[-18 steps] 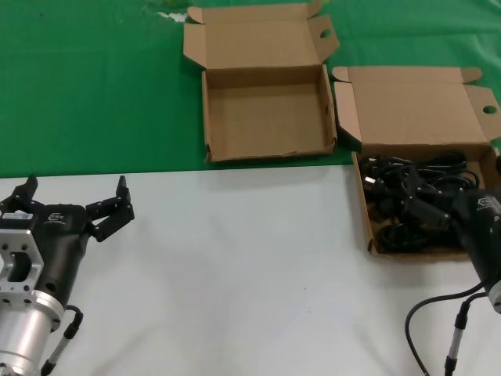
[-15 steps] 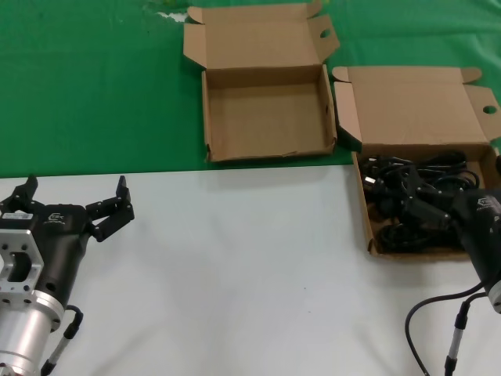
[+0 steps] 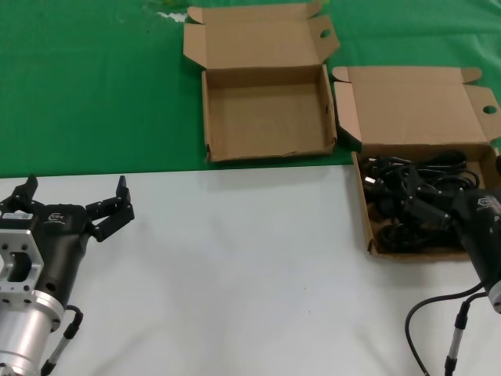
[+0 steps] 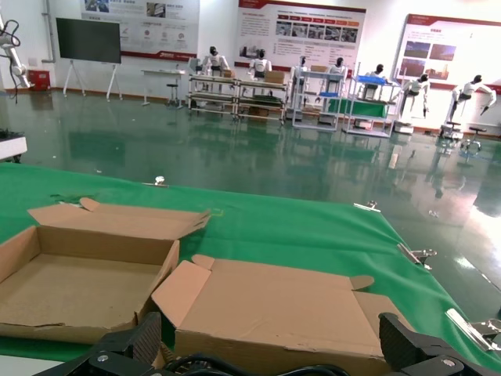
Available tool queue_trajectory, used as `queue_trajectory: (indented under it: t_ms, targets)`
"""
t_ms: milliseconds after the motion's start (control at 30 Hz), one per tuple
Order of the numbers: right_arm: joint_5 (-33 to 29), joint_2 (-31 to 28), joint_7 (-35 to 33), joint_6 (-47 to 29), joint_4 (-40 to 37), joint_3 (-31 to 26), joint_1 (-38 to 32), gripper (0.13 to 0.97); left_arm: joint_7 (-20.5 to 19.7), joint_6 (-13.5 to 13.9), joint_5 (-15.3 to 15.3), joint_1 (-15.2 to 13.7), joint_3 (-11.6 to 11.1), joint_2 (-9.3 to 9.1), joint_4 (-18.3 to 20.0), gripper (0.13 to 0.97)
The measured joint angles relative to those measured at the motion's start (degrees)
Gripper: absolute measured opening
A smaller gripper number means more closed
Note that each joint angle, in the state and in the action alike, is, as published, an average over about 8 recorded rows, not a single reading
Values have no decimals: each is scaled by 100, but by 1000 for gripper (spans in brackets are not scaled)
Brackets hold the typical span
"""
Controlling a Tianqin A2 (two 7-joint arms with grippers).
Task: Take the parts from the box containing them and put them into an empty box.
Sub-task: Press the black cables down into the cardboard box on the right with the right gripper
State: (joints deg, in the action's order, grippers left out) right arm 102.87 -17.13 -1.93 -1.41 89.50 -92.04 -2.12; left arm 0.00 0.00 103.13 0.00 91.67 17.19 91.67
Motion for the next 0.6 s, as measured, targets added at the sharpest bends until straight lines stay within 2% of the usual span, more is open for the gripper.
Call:
queue_trajectory:
  t_ms: [600]
  targets:
    - [0, 0, 0, 0, 0, 0, 0, 966, 0, 0, 0, 0, 0, 0, 0, 959]
